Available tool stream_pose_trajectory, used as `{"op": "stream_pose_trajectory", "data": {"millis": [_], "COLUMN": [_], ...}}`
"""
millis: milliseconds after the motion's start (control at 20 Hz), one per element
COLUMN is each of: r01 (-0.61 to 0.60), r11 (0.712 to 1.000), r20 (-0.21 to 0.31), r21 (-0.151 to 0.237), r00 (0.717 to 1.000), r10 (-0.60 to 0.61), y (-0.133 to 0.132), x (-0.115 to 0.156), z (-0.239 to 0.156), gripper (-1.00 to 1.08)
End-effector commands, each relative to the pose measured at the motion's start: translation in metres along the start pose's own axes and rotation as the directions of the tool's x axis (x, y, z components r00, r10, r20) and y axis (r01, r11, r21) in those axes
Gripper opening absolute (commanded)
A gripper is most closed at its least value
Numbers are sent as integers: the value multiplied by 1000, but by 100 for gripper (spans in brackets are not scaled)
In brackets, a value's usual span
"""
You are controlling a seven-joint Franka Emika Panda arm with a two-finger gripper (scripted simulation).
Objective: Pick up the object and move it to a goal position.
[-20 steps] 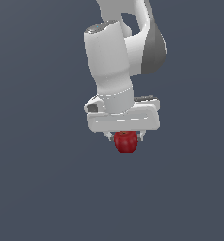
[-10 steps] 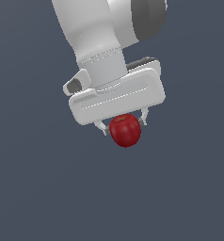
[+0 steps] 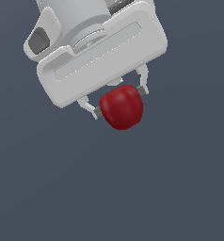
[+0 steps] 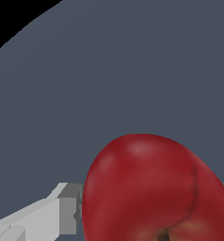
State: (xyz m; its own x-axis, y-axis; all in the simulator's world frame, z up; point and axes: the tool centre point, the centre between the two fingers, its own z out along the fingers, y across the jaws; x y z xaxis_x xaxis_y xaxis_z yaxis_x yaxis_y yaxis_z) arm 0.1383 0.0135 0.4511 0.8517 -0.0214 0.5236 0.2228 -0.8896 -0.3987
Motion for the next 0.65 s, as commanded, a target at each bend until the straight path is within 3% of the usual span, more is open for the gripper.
{"op": "stream_pose_trajectory", "data": {"millis": [0, 300, 600], "r01": [31, 75, 86], "r11": [999, 995, 993], "r20": [-18, -43, -50], "r21": [27, 69, 80], "r00": [999, 996, 995], "r10": [-30, -72, -82], "y": [-5, -9, -10], "x": [11, 27, 31], "z": [-16, -40, -46], "gripper": [-100, -100, -100]}}
